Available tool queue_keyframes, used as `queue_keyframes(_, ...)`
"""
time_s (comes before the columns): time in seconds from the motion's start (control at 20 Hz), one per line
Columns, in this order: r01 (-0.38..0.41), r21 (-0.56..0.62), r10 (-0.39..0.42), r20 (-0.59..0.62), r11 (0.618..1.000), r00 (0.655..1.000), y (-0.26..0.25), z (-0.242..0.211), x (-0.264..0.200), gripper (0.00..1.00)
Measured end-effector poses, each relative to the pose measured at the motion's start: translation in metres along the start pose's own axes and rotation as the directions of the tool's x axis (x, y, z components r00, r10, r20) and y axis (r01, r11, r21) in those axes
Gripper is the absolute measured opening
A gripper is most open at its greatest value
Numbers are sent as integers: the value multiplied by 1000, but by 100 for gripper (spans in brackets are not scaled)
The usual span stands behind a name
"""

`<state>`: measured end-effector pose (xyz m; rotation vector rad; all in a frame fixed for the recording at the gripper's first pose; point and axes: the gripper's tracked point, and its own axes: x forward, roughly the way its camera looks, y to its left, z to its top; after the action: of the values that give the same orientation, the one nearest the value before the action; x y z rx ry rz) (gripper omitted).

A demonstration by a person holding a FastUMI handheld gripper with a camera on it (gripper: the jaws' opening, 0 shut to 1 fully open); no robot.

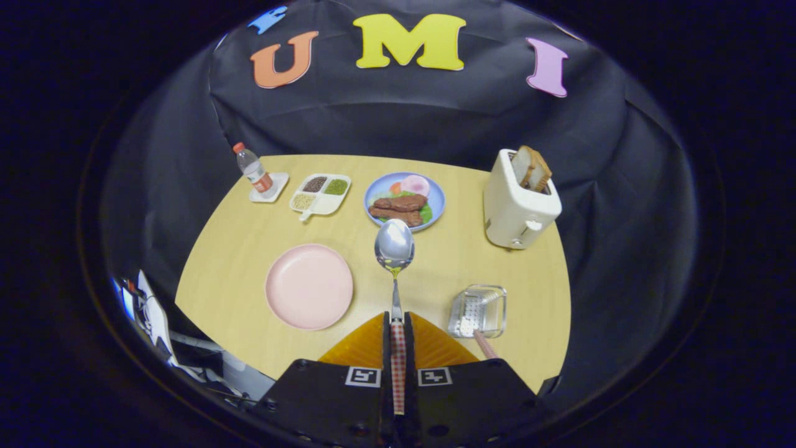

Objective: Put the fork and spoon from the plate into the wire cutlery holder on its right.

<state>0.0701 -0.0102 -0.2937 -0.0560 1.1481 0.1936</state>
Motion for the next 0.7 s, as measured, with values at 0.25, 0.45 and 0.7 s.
queue_keyframes(0.25, 17, 25, -14, -111, 1000, 994, -57, -17, -5, 7)
queue_keyframes(0.45, 56, 32, -51, -155, 998, 987, -94, -27, 7, 7)
queue_keyframes(0.7, 89, 68, -65, -294, 994, 954, -120, -47, 33, 7)
